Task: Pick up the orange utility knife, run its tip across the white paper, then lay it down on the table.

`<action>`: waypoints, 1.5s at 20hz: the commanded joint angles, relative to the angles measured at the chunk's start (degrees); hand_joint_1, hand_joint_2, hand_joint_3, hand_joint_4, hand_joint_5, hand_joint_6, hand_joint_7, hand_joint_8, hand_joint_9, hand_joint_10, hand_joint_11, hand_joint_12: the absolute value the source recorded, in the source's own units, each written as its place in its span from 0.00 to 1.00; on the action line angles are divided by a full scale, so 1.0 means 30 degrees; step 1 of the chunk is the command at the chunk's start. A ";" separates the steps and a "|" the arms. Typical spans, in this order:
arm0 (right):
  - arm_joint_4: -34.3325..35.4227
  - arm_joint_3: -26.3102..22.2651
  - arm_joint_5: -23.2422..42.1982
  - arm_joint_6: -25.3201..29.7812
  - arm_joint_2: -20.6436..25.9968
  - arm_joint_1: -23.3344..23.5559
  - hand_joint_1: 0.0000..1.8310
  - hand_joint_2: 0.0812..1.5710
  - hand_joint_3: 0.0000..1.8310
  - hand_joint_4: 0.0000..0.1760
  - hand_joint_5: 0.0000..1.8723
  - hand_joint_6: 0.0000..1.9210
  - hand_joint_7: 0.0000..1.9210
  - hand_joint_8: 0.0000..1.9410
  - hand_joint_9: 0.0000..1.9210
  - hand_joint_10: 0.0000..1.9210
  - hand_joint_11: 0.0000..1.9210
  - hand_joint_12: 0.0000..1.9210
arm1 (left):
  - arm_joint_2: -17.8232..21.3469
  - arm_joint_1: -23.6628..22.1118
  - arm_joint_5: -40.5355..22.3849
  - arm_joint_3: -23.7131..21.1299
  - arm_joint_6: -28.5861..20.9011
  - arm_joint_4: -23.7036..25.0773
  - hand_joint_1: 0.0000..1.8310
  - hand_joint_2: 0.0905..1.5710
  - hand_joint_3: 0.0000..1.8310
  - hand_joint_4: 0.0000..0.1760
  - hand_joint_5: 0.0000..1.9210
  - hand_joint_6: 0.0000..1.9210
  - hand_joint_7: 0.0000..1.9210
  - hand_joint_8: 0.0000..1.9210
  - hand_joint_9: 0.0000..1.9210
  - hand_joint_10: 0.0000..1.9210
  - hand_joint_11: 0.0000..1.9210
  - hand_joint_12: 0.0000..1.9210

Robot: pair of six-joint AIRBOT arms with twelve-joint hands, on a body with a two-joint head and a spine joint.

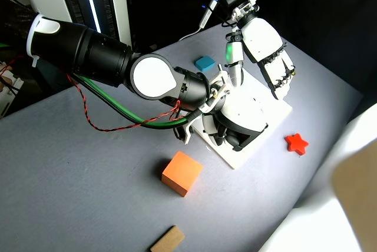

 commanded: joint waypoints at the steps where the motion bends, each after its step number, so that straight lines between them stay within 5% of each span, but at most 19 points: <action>1: 0.0030 -0.0014 0.2098 -0.0495 0.0013 0.0042 0.83 0.78 0.01 1.00 0.71 1.00 0.79 1.00 0.86 1.00 0.88 1.00 | 0.0058 -0.0101 -0.1560 0.0065 0.0015 0.1270 0.00 0.82 0.00 0.00 0.05 0.00 0.08 0.00 0.10 0.00 0.00 0.36; 10: -0.3849 0.0983 0.2457 -0.0187 -0.0865 -0.0944 0.84 0.79 0.01 1.00 0.71 1.00 0.82 1.00 0.87 1.00 0.89 1.00 | -0.0002 -0.0027 -0.1556 0.0063 0.0082 0.1214 0.00 0.82 0.00 0.00 0.05 0.00 0.10 0.00 0.11 0.00 0.00 0.40; 15: -0.6517 0.1720 0.3592 0.0185 -0.0894 -0.1156 0.83 0.79 0.01 1.00 0.69 1.00 0.79 1.00 0.87 1.00 0.89 1.00 | -0.0006 0.0063 -0.1556 0.0122 0.0105 0.1104 0.00 0.82 0.00 0.00 0.04 0.00 0.08 0.00 0.09 0.00 0.00 0.34; 30: -0.6580 0.2577 0.4674 0.0470 0.0124 -0.1070 0.83 0.79 0.01 1.00 0.70 1.00 0.79 1.00 0.86 1.00 0.88 1.00 | -0.0004 -0.0004 -0.1558 0.0086 0.0103 0.1092 0.00 0.81 0.00 0.00 0.03 0.00 0.07 0.00 0.08 0.00 0.00 0.36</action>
